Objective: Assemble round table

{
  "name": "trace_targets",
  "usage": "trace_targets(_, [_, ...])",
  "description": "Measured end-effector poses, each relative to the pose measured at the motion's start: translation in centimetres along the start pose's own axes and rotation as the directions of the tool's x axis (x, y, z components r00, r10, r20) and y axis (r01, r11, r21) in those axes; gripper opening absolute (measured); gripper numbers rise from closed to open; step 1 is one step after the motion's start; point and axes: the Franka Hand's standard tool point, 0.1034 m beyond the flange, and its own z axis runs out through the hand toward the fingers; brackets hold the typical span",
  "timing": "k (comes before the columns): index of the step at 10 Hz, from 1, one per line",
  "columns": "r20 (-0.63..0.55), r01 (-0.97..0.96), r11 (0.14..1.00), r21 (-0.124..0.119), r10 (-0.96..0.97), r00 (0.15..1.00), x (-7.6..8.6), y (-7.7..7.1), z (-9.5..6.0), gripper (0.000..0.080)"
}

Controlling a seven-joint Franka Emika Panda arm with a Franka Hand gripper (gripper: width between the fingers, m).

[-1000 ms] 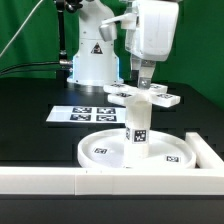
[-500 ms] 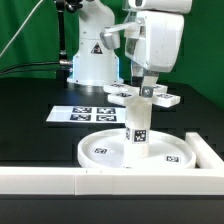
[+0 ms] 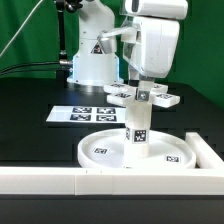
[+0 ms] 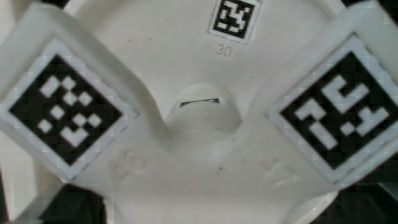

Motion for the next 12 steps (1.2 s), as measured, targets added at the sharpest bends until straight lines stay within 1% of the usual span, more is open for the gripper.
trace_targets(1, [0.000, 0.000, 1.000, 0.000, 0.000, 1.000, -0.01, 0.00, 0.01, 0.0626])
trace_targets(2, [0.000, -0.013, 1.000, -0.001, 0.013, 1.000, -0.01, 0.02, -0.01, 0.0445])
trace_targets(4, [0.000, -0.049, 0.999, -0.001, 0.049, 0.999, -0.03, 0.02, -0.01, 0.0442])
trace_targets(6, [0.000, -0.166, 0.986, -0.001, 0.166, 0.986, -0.03, 0.02, -0.01, 0.0442])
trace_targets(7, [-0.001, -0.262, 0.965, 0.000, 0.262, 0.965, -0.01, 0.01, 0.00, 0.0442])
trace_targets(9, [-0.002, -0.482, 0.876, 0.001, 0.482, 0.876, 0.14, -0.11, 0.00, 0.0442])
trace_targets(10, [-0.002, -0.585, 0.811, 0.001, 0.585, 0.811, 0.21, -0.11, -0.01, 0.0442])
trace_targets(12, [0.000, -0.772, 0.635, 0.005, 0.772, 0.635, 0.36, -0.17, -0.01, 0.0443])
